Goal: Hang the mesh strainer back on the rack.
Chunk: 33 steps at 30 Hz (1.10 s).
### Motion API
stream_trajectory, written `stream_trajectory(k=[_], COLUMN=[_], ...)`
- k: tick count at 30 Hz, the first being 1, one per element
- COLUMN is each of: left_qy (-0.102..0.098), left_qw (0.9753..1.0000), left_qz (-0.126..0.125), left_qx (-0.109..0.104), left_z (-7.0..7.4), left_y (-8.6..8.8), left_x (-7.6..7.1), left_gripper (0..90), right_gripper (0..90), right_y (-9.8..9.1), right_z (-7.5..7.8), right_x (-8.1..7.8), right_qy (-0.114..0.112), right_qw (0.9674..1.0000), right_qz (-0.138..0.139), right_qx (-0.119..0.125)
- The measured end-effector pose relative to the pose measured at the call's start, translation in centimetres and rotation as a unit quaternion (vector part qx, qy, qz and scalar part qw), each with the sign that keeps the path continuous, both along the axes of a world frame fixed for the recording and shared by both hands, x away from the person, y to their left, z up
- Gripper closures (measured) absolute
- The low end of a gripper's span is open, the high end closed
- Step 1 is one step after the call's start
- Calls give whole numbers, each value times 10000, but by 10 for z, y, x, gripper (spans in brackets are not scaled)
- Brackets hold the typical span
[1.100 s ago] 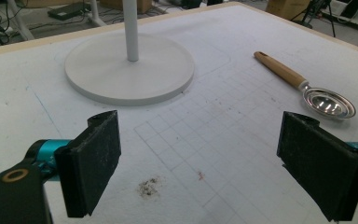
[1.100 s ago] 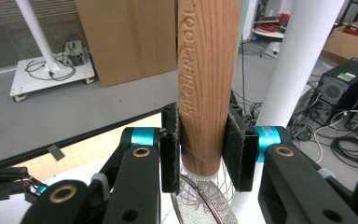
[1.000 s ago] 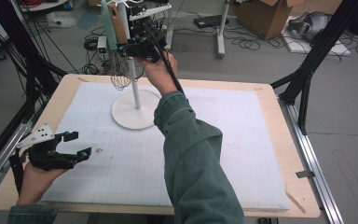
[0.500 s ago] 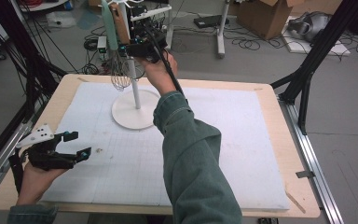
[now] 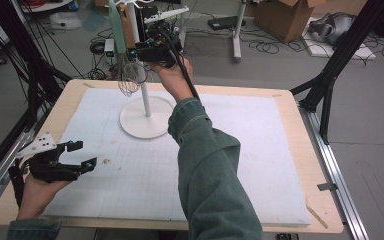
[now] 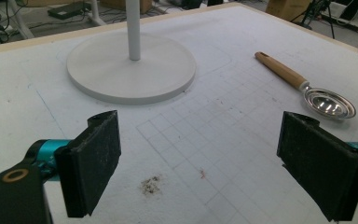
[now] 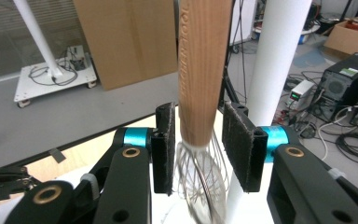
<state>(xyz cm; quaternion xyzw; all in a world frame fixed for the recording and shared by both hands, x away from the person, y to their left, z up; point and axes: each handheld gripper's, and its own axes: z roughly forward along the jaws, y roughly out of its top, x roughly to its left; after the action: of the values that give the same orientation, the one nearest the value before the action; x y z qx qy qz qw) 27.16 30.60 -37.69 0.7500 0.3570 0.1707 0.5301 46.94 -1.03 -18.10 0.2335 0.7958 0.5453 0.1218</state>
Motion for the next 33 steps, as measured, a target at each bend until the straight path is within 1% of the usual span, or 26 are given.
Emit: stream_trajectory(k=[6, 9, 12, 14, 16, 21, 22, 25, 28, 33], left_qy=[3, 7, 7, 13, 24, 9, 9, 7, 14, 6], left_qw=[10000, 10000, 10000, 10000, 10000, 10000, 10000, 10000, 10000, 10000], left_qz=[5, 12, 10, 9, 13, 51, 50, 33, 22, 24], left_qx=[-4, -10, -9, -2, 2, -20, -22, -3, -7, -14], left_z=[0, 0, 0, -1, -1, 0, 0, 0, 0, 0], left_y=[3, 3, 3, 3, 4, 5, 5, 4, 3, 3], left_x=[0, 0, 0, 0, 0, -1, -1, -1, 0, 0], left_gripper=[140, 139, 140, 140, 139, 140, 140, 140, 139, 139], right_gripper=[623, 608, 614, 650, 660, 754, 780, 842, 870, 885], right_y=[-9, -17, -28, -36, -43, -54, -56, -60, -65, -68], right_z=[1, 1, 1, 0, 1, 7, 8, 13, 20, 32], right_x=[-2, -4, -4, -4, -3, -5, -5, -4, -3, -2], right_qy=[-19, 26, 42, 99, 153, 125, 104, 131, 134, 107], right_qw=[9999, 9995, 9990, 9983, 9973, 9956, 9954, 9947, 9949, 9951], right_qz=[120, 264, 383, 499, 612, 790, 812, 867, 860, 869], right_qx=[111, 165, 209, 291, 381, 484, 491, 529, 507, 469])
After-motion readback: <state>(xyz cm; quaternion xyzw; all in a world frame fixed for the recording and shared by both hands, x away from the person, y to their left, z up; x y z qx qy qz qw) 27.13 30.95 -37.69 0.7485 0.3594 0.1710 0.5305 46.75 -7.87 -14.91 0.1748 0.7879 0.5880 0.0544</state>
